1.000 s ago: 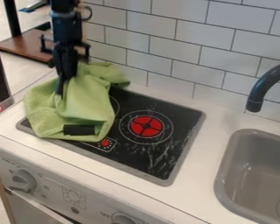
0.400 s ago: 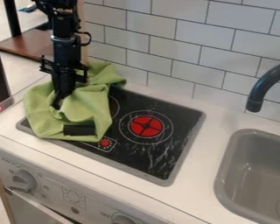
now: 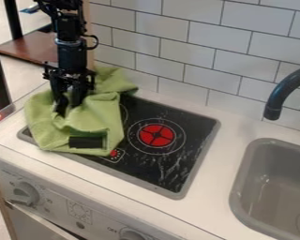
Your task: Move the cloth to the top left
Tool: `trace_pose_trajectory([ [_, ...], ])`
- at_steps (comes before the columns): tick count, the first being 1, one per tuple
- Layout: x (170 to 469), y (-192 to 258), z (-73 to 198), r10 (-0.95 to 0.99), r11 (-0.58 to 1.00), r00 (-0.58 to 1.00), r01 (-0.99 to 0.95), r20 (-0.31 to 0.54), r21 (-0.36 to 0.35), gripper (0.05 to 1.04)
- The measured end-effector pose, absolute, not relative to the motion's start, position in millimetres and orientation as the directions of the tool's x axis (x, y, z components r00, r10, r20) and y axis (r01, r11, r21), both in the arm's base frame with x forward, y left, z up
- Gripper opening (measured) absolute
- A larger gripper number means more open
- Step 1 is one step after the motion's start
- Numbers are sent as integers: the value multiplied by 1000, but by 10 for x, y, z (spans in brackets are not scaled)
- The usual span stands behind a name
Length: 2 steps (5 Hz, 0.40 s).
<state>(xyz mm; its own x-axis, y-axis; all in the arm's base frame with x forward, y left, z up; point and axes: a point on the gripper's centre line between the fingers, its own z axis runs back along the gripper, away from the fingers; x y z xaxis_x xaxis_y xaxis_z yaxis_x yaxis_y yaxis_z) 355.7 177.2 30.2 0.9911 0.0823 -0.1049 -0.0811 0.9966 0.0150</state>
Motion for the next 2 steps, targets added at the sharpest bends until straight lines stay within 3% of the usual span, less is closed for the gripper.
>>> trace_pose_trajectory([
  [1, 3557, 1741, 345, 74, 997, 992, -74, -104, 4, 986],
  [2, 3564, 1728, 650, 75, 997, 995, -74, -60, 15, 1009],
])
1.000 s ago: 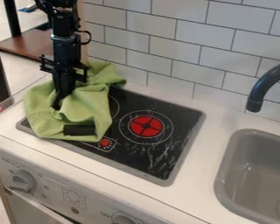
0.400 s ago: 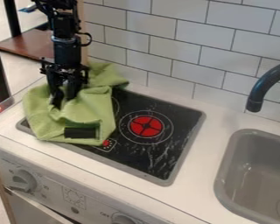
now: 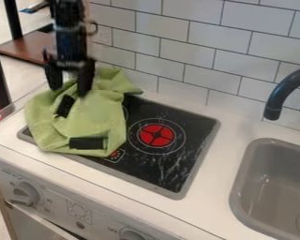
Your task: Move the cloth to the top left
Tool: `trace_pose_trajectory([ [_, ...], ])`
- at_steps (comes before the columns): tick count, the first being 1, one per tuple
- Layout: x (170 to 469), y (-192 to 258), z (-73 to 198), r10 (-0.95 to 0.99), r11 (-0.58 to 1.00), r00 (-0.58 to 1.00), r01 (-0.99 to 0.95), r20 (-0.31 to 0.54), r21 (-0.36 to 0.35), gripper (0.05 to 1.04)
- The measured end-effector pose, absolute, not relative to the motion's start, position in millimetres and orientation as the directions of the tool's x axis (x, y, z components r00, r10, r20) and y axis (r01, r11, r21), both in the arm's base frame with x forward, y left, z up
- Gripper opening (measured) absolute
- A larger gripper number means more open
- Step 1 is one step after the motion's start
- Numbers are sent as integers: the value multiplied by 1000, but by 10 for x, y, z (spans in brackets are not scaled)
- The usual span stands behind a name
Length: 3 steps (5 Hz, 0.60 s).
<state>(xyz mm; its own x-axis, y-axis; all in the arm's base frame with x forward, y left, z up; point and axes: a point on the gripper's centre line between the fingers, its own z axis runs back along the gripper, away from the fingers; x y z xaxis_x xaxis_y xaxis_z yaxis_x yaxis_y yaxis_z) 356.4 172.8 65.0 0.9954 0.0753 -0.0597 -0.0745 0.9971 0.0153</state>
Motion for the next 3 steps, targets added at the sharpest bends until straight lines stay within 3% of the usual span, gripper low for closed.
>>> trace_pose_trajectory([
  [2, 3579, 1624, 1165, 30, 999, 998, -29, 55, -15, 999],
  [3, 3548, 1633, 1202, -1, 1000, 998, 1, 68, 7, 999],
])
